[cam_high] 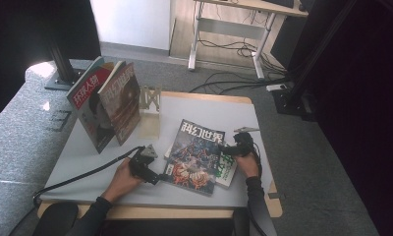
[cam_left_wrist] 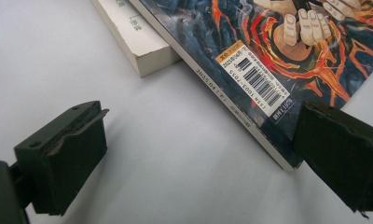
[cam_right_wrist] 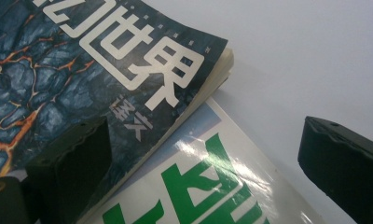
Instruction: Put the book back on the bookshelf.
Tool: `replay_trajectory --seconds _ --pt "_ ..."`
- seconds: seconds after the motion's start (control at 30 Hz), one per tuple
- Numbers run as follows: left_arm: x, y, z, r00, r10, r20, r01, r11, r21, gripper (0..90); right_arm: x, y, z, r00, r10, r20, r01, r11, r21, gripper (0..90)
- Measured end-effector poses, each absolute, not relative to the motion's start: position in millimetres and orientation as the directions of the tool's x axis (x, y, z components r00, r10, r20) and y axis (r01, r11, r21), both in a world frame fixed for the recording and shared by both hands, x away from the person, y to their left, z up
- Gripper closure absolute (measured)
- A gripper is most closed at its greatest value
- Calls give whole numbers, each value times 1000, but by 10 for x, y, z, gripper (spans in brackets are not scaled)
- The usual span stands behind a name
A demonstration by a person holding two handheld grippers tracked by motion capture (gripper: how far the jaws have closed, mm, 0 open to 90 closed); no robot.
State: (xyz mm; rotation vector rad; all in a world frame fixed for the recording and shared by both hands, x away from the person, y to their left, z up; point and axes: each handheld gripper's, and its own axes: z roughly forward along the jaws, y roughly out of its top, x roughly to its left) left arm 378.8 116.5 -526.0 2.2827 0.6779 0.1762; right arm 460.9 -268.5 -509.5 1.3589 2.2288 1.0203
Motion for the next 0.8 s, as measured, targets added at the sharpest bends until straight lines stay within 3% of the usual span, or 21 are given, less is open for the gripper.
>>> replay_trajectory --seconds 0.6,0.8 --pt "3808 1177 -5269 854 512 -92 428 -589 685 35 4985 -2479 -5180 -510 830 224 702 252 666 18" --pt "3808 1178 -5269 853 513 -93 429 -589 685 36 5069 -2440 -5206 -512 806 297 731 227 644 64"
